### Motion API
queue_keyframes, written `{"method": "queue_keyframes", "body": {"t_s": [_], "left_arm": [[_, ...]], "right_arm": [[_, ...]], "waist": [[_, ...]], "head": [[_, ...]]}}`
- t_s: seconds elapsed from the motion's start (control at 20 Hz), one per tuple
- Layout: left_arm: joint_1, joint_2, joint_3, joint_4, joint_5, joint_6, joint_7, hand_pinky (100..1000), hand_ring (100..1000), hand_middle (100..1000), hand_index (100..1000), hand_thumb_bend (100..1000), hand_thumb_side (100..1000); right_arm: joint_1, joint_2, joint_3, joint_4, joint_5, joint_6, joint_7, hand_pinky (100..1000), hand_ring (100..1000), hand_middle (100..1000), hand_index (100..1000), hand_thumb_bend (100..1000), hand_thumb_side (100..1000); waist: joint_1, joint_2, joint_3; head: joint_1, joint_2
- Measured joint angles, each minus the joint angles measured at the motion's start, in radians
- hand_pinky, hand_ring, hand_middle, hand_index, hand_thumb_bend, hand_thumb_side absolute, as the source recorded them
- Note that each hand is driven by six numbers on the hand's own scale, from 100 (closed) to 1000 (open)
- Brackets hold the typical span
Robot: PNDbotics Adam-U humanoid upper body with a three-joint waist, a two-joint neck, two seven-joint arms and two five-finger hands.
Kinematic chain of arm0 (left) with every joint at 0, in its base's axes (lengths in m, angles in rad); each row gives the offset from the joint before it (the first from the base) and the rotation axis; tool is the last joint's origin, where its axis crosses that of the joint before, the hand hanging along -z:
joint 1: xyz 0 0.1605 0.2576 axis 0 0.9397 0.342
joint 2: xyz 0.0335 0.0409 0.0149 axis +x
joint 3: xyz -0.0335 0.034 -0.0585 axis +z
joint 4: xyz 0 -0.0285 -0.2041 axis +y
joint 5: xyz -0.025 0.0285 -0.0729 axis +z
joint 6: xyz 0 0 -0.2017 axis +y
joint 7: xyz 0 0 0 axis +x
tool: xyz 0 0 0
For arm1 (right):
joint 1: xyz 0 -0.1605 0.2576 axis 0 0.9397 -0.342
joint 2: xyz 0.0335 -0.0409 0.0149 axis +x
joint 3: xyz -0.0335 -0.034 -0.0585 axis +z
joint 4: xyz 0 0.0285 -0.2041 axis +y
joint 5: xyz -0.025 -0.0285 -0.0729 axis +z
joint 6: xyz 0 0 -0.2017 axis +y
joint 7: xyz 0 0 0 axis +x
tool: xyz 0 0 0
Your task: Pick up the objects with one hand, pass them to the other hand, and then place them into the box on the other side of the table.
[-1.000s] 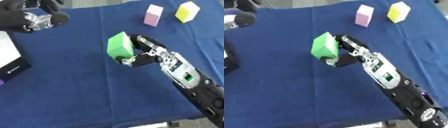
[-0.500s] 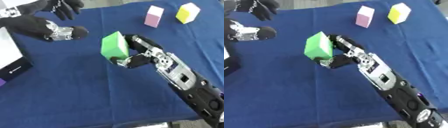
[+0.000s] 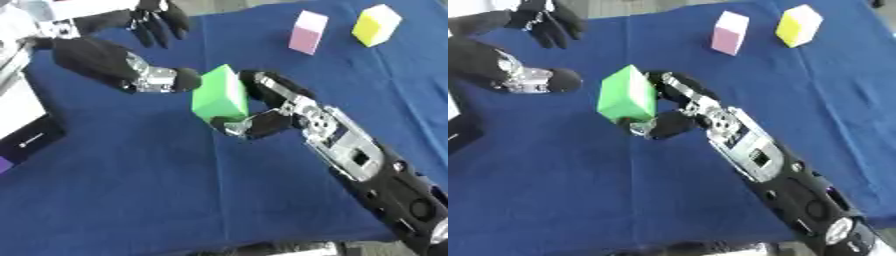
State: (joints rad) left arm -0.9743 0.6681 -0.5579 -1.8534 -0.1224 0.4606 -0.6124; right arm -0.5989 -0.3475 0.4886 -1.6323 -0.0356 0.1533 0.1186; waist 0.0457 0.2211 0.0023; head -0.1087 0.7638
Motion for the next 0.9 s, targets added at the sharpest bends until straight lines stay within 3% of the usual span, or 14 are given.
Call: {"method": "queue_keyframes", "body": {"t_s": [0.4, 0.9], "left_arm": [[-0.026, -0.050, -0.016, 0.013, -0.017, -0.009, -0.027, 777, 753, 758, 858, 518, 567], [-0.027, -0.064, -0.049, 0.068, -0.125, -0.040, -0.083, 814, 797, 797, 874, 522, 469]], "right_arm": [[-0.017, 0.027, 0.011, 0.000, 0.014, -0.006, 0.001, 788, 666, 493, 528, 116, 120], [-0.026, 0.036, 0.022, -0.005, 0.013, -0.016, 0.015, 787, 663, 492, 527, 109, 114]], "waist": [[0.003, 0.000, 0.001], [0.006, 0.000, -0.001]], "head": [[-0.003, 0.000], [0.001, 0.000]]}}
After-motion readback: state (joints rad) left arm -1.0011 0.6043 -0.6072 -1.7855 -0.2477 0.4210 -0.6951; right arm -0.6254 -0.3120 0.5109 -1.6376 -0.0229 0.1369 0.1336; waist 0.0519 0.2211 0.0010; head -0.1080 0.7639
